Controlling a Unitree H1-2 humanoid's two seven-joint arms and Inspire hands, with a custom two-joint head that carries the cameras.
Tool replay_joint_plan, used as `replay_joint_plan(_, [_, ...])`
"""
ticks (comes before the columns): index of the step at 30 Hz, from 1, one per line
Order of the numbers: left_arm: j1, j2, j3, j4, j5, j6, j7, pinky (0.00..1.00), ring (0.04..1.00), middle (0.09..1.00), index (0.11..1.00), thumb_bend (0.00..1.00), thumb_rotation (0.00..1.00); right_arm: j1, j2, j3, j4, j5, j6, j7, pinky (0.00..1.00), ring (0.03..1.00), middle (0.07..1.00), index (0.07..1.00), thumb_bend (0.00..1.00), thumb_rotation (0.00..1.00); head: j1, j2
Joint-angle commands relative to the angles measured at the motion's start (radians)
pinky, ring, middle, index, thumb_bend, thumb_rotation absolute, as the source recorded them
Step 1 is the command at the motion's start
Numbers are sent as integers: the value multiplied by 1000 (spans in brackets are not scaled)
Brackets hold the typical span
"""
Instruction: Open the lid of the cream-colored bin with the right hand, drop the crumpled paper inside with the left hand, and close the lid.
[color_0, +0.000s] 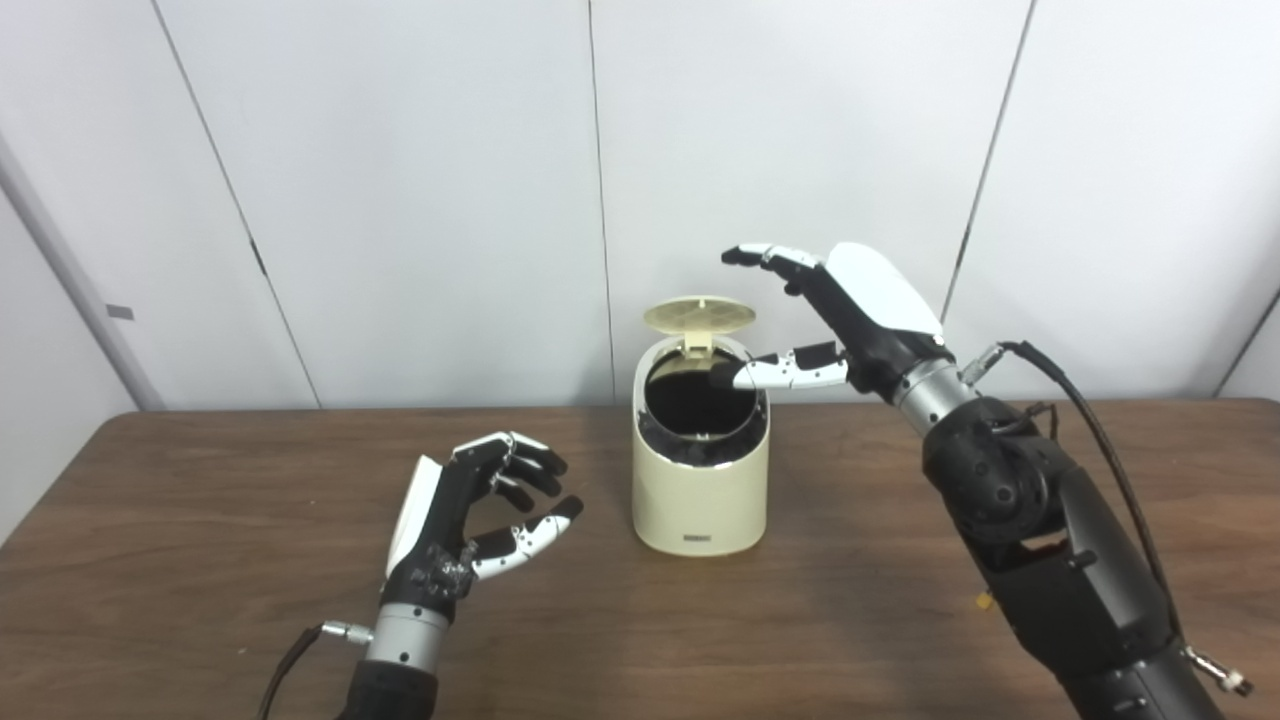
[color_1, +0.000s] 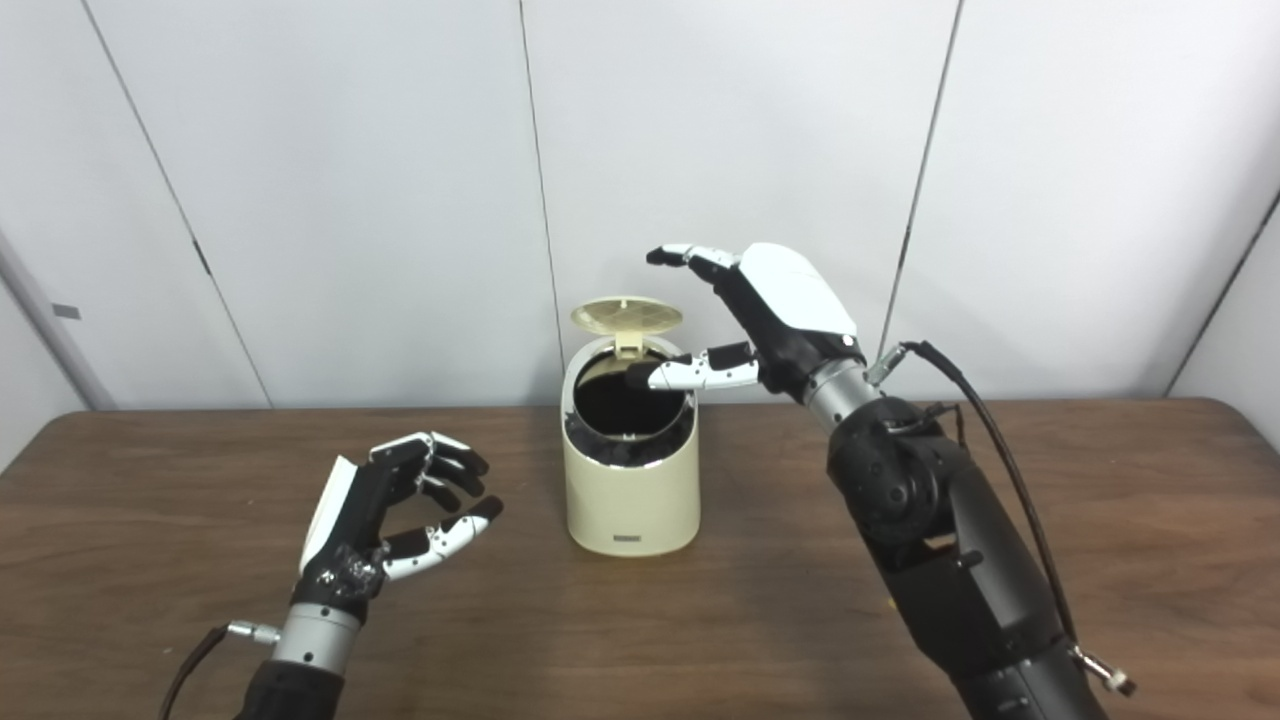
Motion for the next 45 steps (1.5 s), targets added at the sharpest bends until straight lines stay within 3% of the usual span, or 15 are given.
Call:
replay_joint_plan(1, [-26, -6, 9, -27, 8, -16, 20, 457, 564, 485, 522, 514, 0, -52, 0, -7, -43, -2, -8, -8, 765, 866, 843, 813, 625, 569, -1, 1])
replay_joint_plan(18, [-32, -22, 17, -34, 21, 1, 19, 442, 553, 484, 522, 514, 0, -8, -5, -3, -129, 30, 0, 62, 787, 913, 807, 767, 642, 531, 5, 15])
replay_joint_plan(30, [-33, -28, 22, -48, 22, 16, 14, 436, 547, 484, 523, 514, 0, 38, -21, 1, -130, 32, -87, 49, 732, 861, 731, 702, 647, 539, 12, 29])
replay_joint_plan(40, [-33, -32, 19, -54, 28, 22, 17, 437, 542, 483, 525, 514, 0, 60, -24, 9, -143, 15, -73, 93, 814, 894, 749, 719, 648, 559, 21, 42])
replay_joint_plan(45, [-32, -36, 19, -56, 24, 25, 15, 431, 538, 482, 527, 513, 0, 65, -28, 16, -131, 8, -111, 82, 753, 872, 730, 702, 651, 525, 27, 48])
